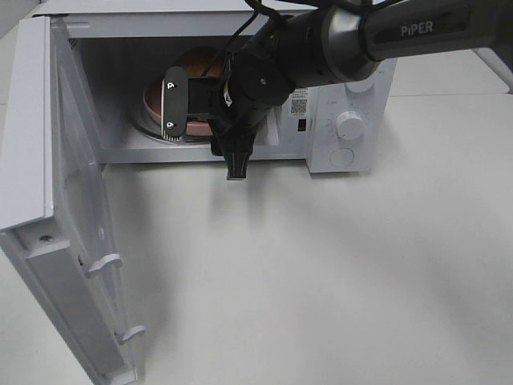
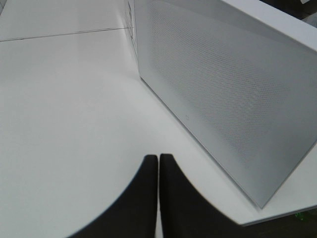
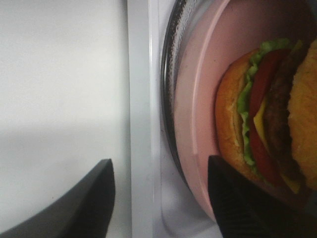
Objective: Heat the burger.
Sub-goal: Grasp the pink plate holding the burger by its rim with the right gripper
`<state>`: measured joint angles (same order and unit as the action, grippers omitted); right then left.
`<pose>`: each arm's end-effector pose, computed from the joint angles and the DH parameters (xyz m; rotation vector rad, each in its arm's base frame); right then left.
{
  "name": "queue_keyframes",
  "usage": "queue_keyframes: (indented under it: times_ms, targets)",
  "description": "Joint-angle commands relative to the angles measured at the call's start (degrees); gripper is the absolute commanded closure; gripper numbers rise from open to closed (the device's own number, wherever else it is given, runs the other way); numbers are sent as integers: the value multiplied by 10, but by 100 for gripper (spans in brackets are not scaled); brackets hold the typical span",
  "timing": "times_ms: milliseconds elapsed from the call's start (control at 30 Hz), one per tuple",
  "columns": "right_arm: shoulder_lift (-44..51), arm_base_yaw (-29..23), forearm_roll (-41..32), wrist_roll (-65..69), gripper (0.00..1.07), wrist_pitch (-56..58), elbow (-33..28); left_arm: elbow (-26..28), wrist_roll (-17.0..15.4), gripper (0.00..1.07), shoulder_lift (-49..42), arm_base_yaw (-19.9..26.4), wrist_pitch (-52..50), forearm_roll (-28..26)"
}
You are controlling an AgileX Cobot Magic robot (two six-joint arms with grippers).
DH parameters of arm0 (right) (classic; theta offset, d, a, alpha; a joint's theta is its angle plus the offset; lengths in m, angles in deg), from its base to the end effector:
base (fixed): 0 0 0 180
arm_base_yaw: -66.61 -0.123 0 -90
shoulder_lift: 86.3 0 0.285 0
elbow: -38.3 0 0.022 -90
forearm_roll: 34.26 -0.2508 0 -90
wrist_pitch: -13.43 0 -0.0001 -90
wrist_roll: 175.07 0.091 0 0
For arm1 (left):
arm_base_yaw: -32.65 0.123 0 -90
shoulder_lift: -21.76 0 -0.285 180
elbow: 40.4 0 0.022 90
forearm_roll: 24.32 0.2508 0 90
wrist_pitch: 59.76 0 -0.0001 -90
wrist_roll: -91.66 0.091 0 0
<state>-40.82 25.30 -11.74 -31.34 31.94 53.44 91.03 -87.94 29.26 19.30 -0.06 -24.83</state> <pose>0.3763 0.3159 0.1567 -1.7827 1.5979 -0.2807 -0.0049 0.0004 0.2788 0.2426 2.0093 -0.1538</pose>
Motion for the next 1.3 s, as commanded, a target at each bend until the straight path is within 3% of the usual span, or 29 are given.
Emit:
queue_keyframes:
  times_ms: [33, 400, 1300]
  targets:
    - [7, 2, 15, 7, 55, -14, 3, -1, 2, 106, -11, 0, -6, -2]
    - [-5, 9, 49, 23, 55, -41, 3, -1, 2, 106, -11, 0, -6, -2]
    - [-31, 22, 47, 37, 55, -95, 3, -1, 2, 106, -11, 0, -6, -2]
